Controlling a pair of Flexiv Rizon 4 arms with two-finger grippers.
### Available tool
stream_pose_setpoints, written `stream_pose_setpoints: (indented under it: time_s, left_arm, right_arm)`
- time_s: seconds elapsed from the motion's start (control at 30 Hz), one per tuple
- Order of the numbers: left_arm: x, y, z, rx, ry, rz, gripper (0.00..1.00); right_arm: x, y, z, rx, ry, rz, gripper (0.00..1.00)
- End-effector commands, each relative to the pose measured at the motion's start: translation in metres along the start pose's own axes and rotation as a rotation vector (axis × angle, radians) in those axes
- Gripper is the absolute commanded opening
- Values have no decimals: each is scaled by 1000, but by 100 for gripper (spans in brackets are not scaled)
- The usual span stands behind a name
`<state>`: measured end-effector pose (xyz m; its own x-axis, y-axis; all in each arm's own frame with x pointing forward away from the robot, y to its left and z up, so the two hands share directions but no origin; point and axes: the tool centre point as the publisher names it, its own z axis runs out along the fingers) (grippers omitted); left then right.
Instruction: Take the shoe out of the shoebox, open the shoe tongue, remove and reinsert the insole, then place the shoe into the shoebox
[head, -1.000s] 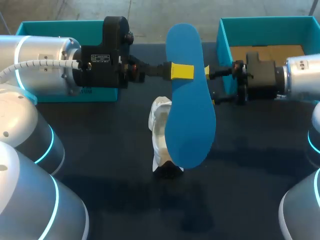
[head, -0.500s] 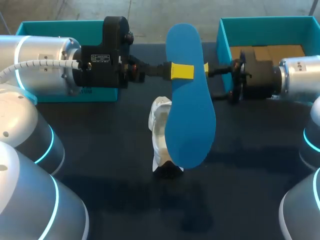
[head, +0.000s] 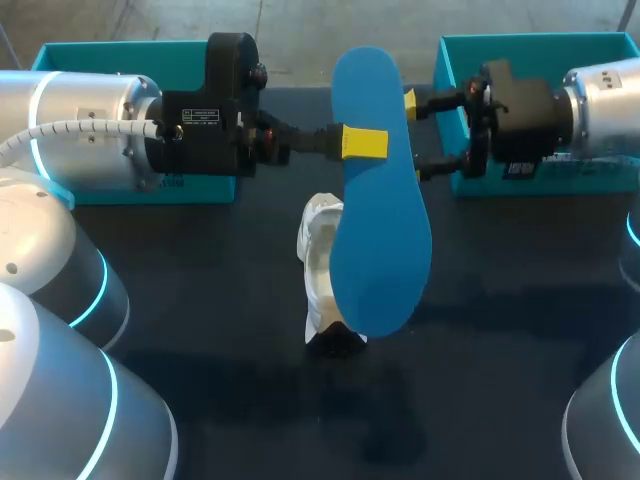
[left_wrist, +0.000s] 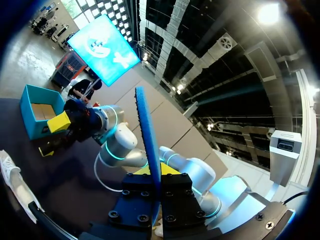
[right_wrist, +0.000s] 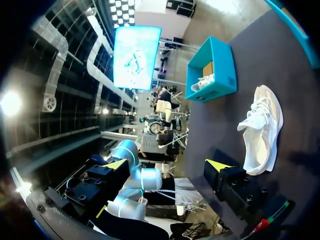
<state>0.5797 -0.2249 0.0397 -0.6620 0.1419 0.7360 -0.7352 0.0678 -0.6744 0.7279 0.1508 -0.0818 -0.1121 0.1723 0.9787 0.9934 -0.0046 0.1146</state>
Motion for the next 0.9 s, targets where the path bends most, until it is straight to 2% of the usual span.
stream_pose_setpoints:
  time_s: [0.03, 0.1, 0.2, 0.4, 0.53, 0.6, 0.7, 0.8, 0.9]
  left_arm:
    - [0, 1, 0, 2, 1, 0, 0]
    - [0, 1, 0, 2, 1, 0, 0]
    - [-11, -4, -17, -43, 13, 172, 0]
    - [-30, -13, -39, -67, -24, 477, 0]
    - [-45, -11, -48, -188, -75, 793, 0]
    - [-50, -12, -51, -207, -104, 946, 0]
    - [-61, -12, -54, -210, -173, 1217, 0]
    - [-74, -10, -58, -179, -241, 1517, 0]
    - [-83, -11, -60, -137, -265, 1696, 0]
  right_arm:
    - [0, -2, 1, -5, -1, 2, 100]
    - [0, -2, 1, -5, -1, 2, 100]
    - [0, -2, 1, -5, -1, 2, 100]
    - [0, -2, 1, -5, -1, 2, 100]
    - [0, -2, 1, -5, -1, 2, 100]
    - [0, -2, 1, -5, -1, 2, 100]
    - [0, -2, 1, -5, -1, 2, 100]
    - [0, -2, 1, -5, -1, 2, 100]
    - [0, -2, 1, -5, -1, 2, 100]
